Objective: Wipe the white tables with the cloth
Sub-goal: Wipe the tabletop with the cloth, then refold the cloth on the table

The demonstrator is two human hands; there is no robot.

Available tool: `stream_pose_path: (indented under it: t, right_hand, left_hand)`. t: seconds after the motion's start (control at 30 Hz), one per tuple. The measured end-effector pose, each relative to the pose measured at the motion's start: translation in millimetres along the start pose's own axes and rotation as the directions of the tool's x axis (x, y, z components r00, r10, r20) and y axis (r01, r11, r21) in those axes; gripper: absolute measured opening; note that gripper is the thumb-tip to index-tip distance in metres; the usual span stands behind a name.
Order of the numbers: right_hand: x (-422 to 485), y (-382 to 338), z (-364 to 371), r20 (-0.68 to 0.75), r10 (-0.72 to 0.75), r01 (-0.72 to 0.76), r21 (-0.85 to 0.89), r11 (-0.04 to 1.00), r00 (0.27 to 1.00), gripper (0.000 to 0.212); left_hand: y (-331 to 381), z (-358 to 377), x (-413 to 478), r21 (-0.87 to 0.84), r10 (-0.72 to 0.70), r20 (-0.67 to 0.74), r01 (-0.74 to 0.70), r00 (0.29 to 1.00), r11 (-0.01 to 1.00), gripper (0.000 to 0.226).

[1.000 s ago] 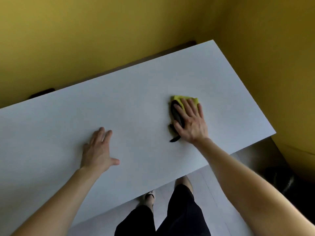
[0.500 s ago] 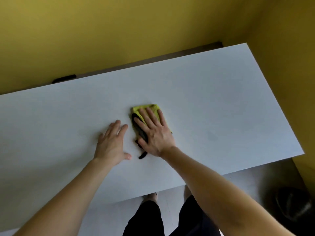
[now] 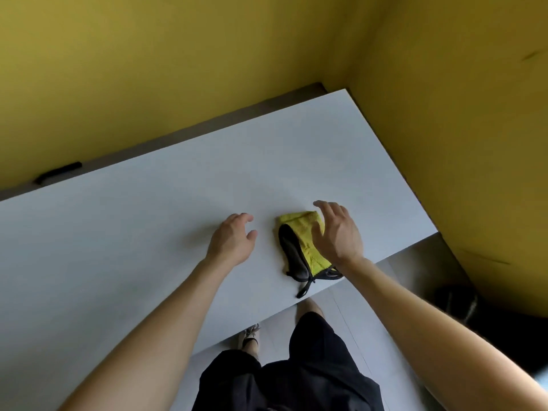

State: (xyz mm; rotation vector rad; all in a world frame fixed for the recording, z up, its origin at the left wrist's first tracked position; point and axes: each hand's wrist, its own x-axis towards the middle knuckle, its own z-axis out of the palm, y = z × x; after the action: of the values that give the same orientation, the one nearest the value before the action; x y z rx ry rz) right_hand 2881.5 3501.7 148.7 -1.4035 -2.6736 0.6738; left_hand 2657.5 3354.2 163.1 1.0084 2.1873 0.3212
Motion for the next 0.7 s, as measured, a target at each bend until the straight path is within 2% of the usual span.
stream_pose_path:
  t: [0.07, 0.13, 0.2, 0.27, 0.37, 0.47, 0.53, 0.6, 0.63, 0.7]
  right_hand:
    - [-1, 7, 2, 0.112, 0.172, -0.172, -0.008, 0.985, 0.979, 0.056]
    - [-2, 14, 9, 0.233, 0.292, -0.31, 0.043, 0.95, 0.928, 0.058]
    - [2, 20, 13, 0.296, 0.333, -0.378, 0.105, 0.92, 0.895, 0.05]
    - [10, 25, 10, 0.332, 0.331, -0.396, 0.148, 0.906, 0.883, 0.035]
    - [21, 34, -6, 0.365, 0.216, -0.303, 0.2, 0.932, 0.905, 0.037]
    - [28, 44, -26, 0.397, 0.157, -0.278, 0.271, 0.922, 0.905, 0.041]
    - [34, 53, -41, 0.377, 0.186, -0.311, 0.305, 0.9, 0.907, 0.037]
    - [46, 66, -61, 0.292, 0.213, -0.31, 0.343, 0.887, 0.932, 0.033]
    - [54, 73, -72, 0.214, 0.235, -0.3, 0.361, 0.883, 0.948, 0.035]
    - [73, 91, -89, -0.042, 0.252, -0.224, 0.333, 0.916, 0.967, 0.047]
  left_hand:
    - [18, 10, 16, -0.032, 0.042, 0.027, -0.041, 0.999, 0.999, 0.047]
    - [37, 21, 29, -0.055, 0.086, 0.095, -0.082, 0.992, 0.995, 0.059]
    - [53, 33, 40, -0.017, 0.088, 0.178, -0.086, 0.98, 0.996, 0.076]
    - [62, 43, 49, 0.061, 0.073, 0.206, -0.087, 0.976, 0.994, 0.08]
    - [69, 43, 63, 0.123, 0.104, 0.194, -0.129, 0.976, 0.984, 0.052]
    - [84, 27, 80, 0.059, 0.128, 0.189, -0.141, 0.974, 0.988, 0.025]
    - [104, 17, 91, 0.003, 0.136, 0.227, -0.141, 0.964, 0.99, 0.019]
    - [129, 9, 105, -0.076, 0.182, 0.22, -0.169, 0.958, 0.983, 0.015]
    - [143, 6, 112, -0.119, 0.211, 0.186, -0.191, 0.96, 0.974, 0.014]
    - [167, 1, 130, -0.118, 0.262, 0.112, -0.249, 0.959, 0.961, 0.018]
